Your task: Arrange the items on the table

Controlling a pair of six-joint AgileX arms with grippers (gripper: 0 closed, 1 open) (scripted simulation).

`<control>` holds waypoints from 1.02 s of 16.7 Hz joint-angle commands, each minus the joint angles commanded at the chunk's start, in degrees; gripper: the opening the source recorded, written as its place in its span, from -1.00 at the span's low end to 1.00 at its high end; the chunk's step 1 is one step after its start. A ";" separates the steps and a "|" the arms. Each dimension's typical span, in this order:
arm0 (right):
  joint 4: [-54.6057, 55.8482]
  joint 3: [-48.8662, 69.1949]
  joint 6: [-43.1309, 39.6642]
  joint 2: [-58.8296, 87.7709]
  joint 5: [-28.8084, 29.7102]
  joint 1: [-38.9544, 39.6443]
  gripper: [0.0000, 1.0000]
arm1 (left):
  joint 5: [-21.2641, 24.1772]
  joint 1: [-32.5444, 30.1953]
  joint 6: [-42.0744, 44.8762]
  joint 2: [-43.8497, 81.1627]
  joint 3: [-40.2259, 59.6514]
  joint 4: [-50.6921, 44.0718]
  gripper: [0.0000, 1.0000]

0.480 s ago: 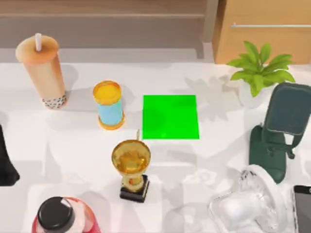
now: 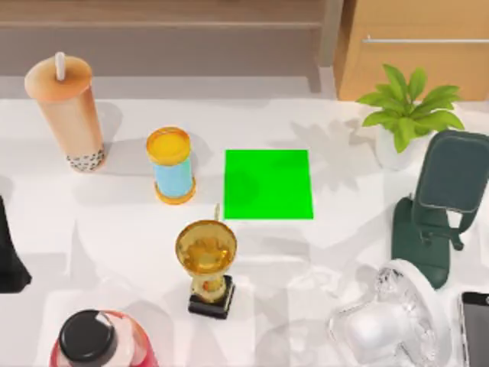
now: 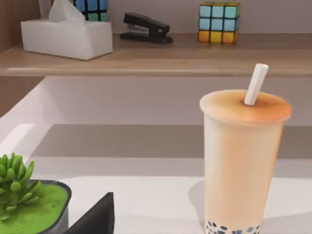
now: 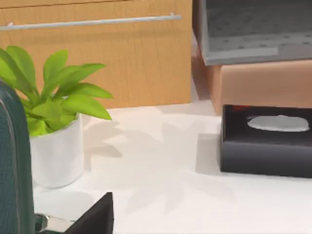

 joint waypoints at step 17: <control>-50.08 46.10 10.76 71.14 0.05 -16.08 1.00 | 0.00 0.00 0.00 0.00 0.00 0.00 1.00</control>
